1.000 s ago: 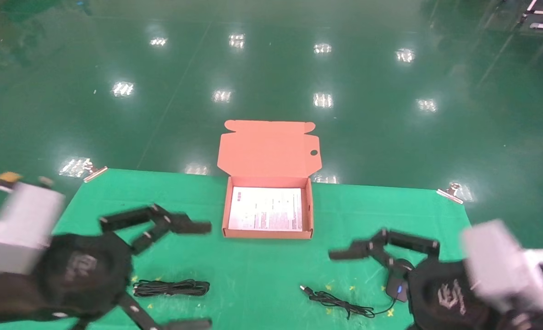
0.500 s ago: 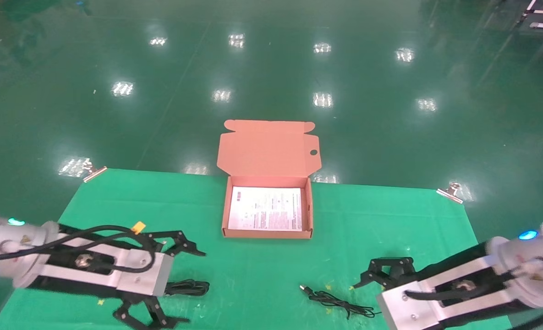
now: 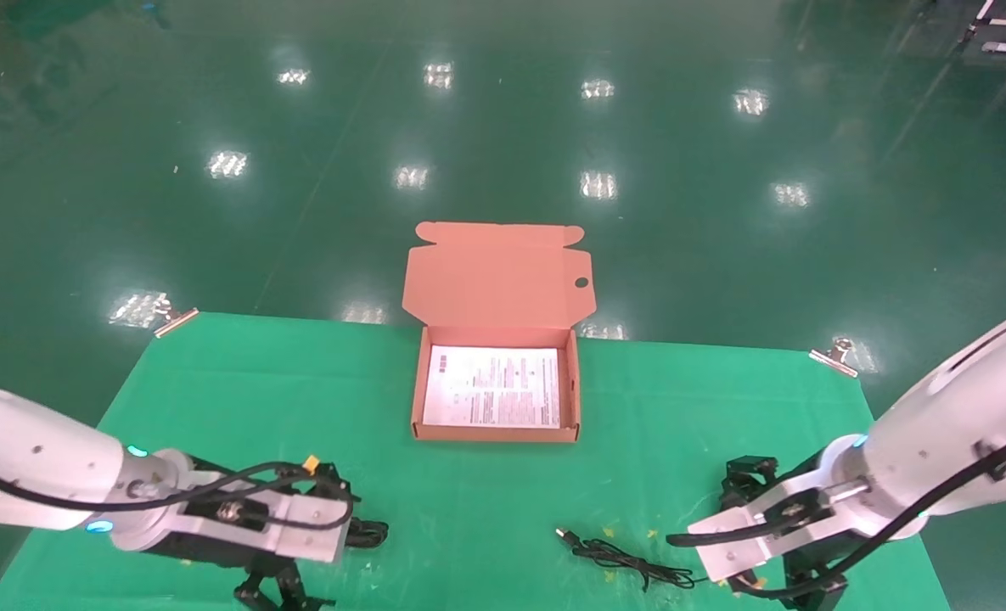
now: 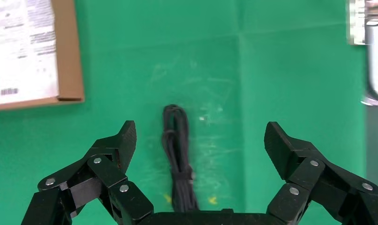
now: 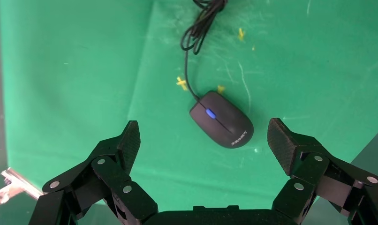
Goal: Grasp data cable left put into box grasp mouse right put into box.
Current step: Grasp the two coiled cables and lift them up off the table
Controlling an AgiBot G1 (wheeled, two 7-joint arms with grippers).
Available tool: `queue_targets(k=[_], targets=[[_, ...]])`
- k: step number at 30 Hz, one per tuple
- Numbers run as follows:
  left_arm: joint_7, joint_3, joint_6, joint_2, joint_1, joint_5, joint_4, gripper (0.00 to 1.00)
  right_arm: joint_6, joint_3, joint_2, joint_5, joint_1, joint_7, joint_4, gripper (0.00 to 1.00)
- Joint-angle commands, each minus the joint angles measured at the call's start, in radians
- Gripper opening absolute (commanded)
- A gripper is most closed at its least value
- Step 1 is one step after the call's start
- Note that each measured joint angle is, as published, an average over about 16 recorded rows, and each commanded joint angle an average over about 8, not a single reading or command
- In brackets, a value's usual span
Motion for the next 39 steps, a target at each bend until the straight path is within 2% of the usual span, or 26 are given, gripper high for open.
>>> queue_targets(k=[1, 9, 16, 26, 38, 39], targets=[[-0.006, 0.010, -0.024, 0.017, 0.007, 0.031, 0.028, 1.00, 0.026, -0.015, -0.013, -0.050, -0.020, 0.042, -0.001, 1.00], [-0.037, 0.013, -0.119, 0.078, 0.027, 0.075, 0.190, 1.00, 0.107, -0.014, -0.035, -0.089, -0.088, 0.143, -0.033, 1.00], [-0.015, 0.021, -0.162, 0.127, 0.015, 0.098, 0.333, 1.00, 0.177, -0.004, -0.072, -0.086, -0.125, 0.169, -0.107, 1.00], [0.065, 0.034, -0.204, 0.196, -0.028, 0.121, 0.533, 1.00, 0.257, 0.011, -0.145, -0.046, -0.153, 0.130, -0.271, 1.00], [0.166, 0.035, -0.251, 0.256, -0.082, 0.125, 0.748, 0.99, 0.308, 0.017, -0.217, -0.009, -0.165, 0.044, -0.449, 1.00], [0.172, 0.035, -0.255, 0.259, -0.085, 0.125, 0.763, 0.93, 0.310, 0.017, -0.222, -0.007, -0.166, 0.038, -0.462, 0.90]])
